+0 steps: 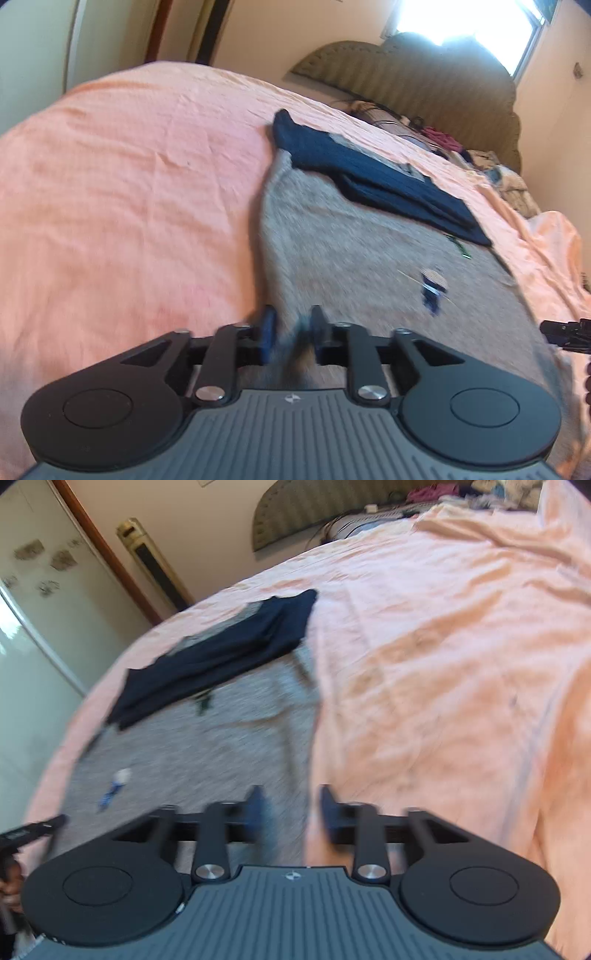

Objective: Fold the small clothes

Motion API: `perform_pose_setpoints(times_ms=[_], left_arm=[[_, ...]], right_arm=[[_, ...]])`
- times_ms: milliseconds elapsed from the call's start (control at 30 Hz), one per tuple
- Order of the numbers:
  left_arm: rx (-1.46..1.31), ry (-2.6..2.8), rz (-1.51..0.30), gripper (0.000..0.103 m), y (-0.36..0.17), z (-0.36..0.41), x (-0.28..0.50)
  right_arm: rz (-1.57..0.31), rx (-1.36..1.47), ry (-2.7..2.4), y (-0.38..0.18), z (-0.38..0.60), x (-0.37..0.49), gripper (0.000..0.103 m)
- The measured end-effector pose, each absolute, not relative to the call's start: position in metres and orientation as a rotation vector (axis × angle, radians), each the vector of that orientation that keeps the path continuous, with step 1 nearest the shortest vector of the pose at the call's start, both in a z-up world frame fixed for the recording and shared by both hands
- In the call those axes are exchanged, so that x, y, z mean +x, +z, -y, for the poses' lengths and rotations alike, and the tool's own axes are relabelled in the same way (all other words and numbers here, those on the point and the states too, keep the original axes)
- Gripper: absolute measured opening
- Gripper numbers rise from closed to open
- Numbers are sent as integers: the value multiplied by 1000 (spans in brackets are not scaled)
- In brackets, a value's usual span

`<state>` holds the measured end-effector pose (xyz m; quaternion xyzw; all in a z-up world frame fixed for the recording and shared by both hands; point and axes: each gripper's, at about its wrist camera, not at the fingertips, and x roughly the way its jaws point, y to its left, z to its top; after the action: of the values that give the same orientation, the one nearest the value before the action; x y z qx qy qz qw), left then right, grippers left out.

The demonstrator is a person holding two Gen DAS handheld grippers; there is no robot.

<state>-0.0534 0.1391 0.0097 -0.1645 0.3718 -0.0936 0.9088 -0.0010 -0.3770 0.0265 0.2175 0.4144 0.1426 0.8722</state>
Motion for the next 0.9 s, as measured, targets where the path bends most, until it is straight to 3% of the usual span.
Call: perform_pose_setpoints(times_ms=[67,133,167,200,233,267,467,533,567,600,667,733,767,800,833,867,900], left_arm=[[-390,-224,-757,53,8,-143,-69],[-376,-217,-735,54,5,-136,-78],[-346,-208,-722,53,4,-131,-79],[-307,-191,-714,45,4,-124,-78],[-274,-160,-721,30,5,-120,-76],[-266,-140,-744,5,6,-120,-73],[-314,-172,-766,5,4,-143,-79],[-346,-216,-788,9,6,-142,-87],[-378,-250,-807,19,7,-144,-92],[-409,-273,-814,36,7,-147,-98],[-499,-319,-808,54,6,-154,-115],[-564,-334,-818,55,2,-154,-125],[-573,-325,-806,54,0,-151,-129],[-564,-317,-797,48,0,-148,-130],[-538,-307,-801,33,0,-143,-129],[-503,-288,-842,7,-2,-138,-123],[-512,-282,-848,6,-2,-138,-121]], right_arm=[[-880,475,321,25,375,-13,67],[-860,423,309,24,366,-21,58],[-873,380,294,22,361,-19,18],[-871,371,300,19,360,-18,9],[-867,366,304,19,361,-18,8],[-870,367,297,21,365,-19,8],[-855,444,268,16,392,-32,8],[-870,492,266,17,391,-36,16],[-892,525,289,19,391,-41,28],[-908,549,321,22,392,-47,44],[-934,568,377,24,390,-63,59],[-961,574,411,23,384,-75,59],[-964,573,422,23,380,-79,59],[-964,555,419,23,376,-81,45],[-986,526,409,21,373,-80,27],[-999,509,395,19,372,-79,8],[-985,504,395,22,375,-81,8]])
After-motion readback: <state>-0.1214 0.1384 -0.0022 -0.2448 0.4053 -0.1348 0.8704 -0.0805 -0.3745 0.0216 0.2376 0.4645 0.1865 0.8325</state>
